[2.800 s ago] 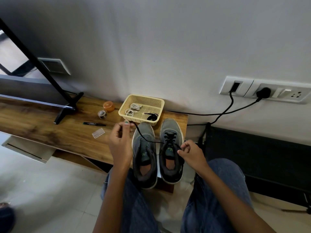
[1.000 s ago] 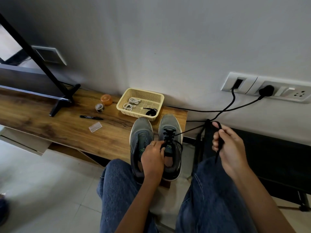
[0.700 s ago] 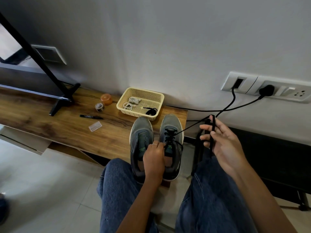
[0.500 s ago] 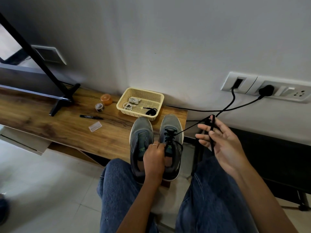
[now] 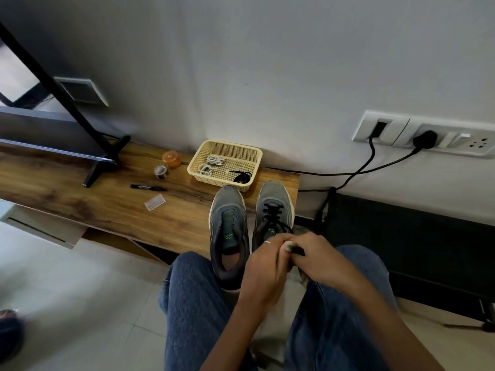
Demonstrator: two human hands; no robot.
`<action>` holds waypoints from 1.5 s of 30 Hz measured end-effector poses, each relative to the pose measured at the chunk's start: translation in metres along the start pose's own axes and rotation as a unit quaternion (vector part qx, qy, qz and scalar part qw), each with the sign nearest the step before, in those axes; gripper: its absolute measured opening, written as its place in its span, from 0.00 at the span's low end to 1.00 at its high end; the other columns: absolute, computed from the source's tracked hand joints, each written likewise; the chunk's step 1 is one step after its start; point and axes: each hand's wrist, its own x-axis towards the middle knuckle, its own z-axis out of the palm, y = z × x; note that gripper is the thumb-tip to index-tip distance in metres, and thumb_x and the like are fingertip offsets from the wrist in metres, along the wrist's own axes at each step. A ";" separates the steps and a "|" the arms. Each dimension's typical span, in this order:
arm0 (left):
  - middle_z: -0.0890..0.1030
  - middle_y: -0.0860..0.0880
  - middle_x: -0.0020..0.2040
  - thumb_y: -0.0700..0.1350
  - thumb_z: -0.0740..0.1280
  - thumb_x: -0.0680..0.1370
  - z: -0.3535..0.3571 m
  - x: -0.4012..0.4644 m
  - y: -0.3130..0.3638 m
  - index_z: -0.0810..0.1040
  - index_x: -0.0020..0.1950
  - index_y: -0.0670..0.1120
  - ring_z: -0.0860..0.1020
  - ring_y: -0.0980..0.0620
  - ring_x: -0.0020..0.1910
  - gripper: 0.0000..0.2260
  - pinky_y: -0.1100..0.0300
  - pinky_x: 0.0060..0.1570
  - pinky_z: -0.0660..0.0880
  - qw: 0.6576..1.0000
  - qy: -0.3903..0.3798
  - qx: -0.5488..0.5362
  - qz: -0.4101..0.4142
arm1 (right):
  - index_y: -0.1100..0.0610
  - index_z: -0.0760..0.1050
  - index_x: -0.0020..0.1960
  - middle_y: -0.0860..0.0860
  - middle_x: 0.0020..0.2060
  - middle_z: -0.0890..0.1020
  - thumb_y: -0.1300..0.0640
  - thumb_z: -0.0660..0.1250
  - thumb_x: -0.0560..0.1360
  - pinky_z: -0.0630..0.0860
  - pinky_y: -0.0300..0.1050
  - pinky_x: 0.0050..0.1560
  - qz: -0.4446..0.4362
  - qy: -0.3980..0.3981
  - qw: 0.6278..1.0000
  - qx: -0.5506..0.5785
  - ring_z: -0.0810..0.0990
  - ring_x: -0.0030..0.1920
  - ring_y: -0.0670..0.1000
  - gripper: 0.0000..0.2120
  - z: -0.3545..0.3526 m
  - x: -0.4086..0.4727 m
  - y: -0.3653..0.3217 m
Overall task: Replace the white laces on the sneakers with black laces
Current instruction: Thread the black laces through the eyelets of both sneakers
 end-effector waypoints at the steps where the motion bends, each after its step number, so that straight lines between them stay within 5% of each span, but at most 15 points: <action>1: 0.80 0.53 0.44 0.61 0.47 0.81 -0.001 -0.001 -0.007 0.78 0.53 0.49 0.77 0.57 0.43 0.24 0.52 0.43 0.75 1.000 -0.009 0.011 -0.021 | 0.47 0.77 0.38 0.46 0.35 0.80 0.61 0.63 0.78 0.70 0.30 0.30 0.001 0.000 1.000 0.008 0.76 0.28 0.38 0.14 0.000 -0.001 0.001; 3: 0.78 0.52 0.40 0.63 0.47 0.80 -0.004 -0.004 -0.016 0.78 0.47 0.48 0.75 0.56 0.39 0.26 0.52 0.38 0.73 0.997 -0.008 0.063 -0.037 | 0.53 0.81 0.43 0.50 0.35 0.83 0.60 0.66 0.77 0.73 0.33 0.30 0.009 0.018 0.999 0.030 0.76 0.26 0.40 0.06 -0.002 -0.002 0.004; 8: 0.71 0.59 0.33 0.61 0.55 0.79 -0.025 -0.011 -0.026 0.79 0.37 0.50 0.70 0.61 0.30 0.21 0.72 0.28 0.60 0.970 0.097 0.221 -0.030 | 0.55 0.81 0.44 0.51 0.34 0.83 0.61 0.68 0.76 0.72 0.32 0.29 0.027 0.065 0.993 0.090 0.78 0.28 0.42 0.05 -0.012 -0.004 0.016; 13: 0.75 0.58 0.36 0.55 0.60 0.80 -0.037 -0.009 -0.021 0.80 0.44 0.50 0.74 0.60 0.34 0.13 0.69 0.31 0.64 0.976 0.060 0.195 -0.083 | 0.55 0.80 0.47 0.51 0.36 0.83 0.65 0.62 0.78 0.76 0.34 0.34 0.032 0.082 0.986 0.140 0.79 0.31 0.42 0.10 -0.005 0.001 0.016; 17: 0.81 0.56 0.41 0.52 0.60 0.81 -0.032 -0.003 -0.004 0.79 0.51 0.53 0.79 0.60 0.42 0.09 0.64 0.42 0.75 0.990 -0.052 0.003 -0.134 | 0.56 0.78 0.49 0.53 0.39 0.83 0.67 0.60 0.79 0.78 0.37 0.37 0.034 0.059 0.986 0.150 0.81 0.34 0.45 0.10 0.006 0.003 0.009; 20: 0.82 0.55 0.42 0.46 0.63 0.81 -0.025 -0.001 -0.002 0.80 0.51 0.53 0.79 0.60 0.39 0.06 0.63 0.41 0.76 0.985 -0.066 -0.066 -0.143 | 0.58 0.73 0.48 0.56 0.37 0.84 0.66 0.62 0.78 0.80 0.42 0.39 0.031 0.067 0.982 0.172 0.84 0.37 0.51 0.05 0.008 0.003 0.009; 26: 0.83 0.59 0.42 0.45 0.67 0.78 -0.022 -0.002 -0.009 0.82 0.49 0.54 0.80 0.62 0.43 0.05 0.62 0.44 0.77 0.987 -0.010 -0.031 -0.156 | 0.60 0.72 0.47 0.53 0.33 0.84 0.65 0.66 0.76 0.80 0.49 0.41 0.037 0.066 0.980 0.183 0.84 0.36 0.52 0.03 0.008 0.006 0.019; 33: 0.82 0.58 0.40 0.53 0.66 0.78 -0.024 0.006 -0.018 0.81 0.48 0.59 0.79 0.60 0.39 0.04 0.65 0.35 0.71 0.964 0.055 0.080 -0.246 | 0.58 0.78 0.42 0.53 0.36 0.82 0.62 0.67 0.75 0.80 0.47 0.44 0.065 0.155 0.979 0.112 0.82 0.38 0.50 0.03 0.019 0.032 0.041; 36: 0.82 0.60 0.45 0.53 0.65 0.78 -0.018 0.012 -0.019 0.81 0.50 0.58 0.78 0.61 0.43 0.06 0.64 0.39 0.74 0.958 0.051 0.112 -0.258 | 0.57 0.79 0.44 0.49 0.36 0.80 0.60 0.69 0.74 0.75 0.38 0.41 0.055 0.219 0.971 0.081 0.79 0.39 0.47 0.01 0.031 0.050 0.047; 38: 0.82 0.59 0.47 0.53 0.65 0.78 -0.012 0.018 -0.019 0.82 0.52 0.58 0.78 0.59 0.45 0.07 0.62 0.41 0.75 0.954 0.049 0.137 -0.260 | 0.59 0.80 0.47 0.48 0.36 0.78 0.59 0.70 0.74 0.70 0.32 0.38 0.043 0.250 0.965 0.064 0.76 0.38 0.45 0.04 0.038 0.061 0.049; 45: 0.83 0.53 0.48 0.53 0.63 0.79 0.006 0.034 -0.023 0.81 0.55 0.54 0.80 0.53 0.47 0.09 0.61 0.39 0.74 0.941 0.051 0.193 -0.273 | 0.62 0.81 0.53 0.56 0.46 0.82 0.55 0.71 0.73 0.70 0.40 0.43 0.058 0.274 0.960 0.008 0.79 0.46 0.52 0.13 0.054 0.086 0.059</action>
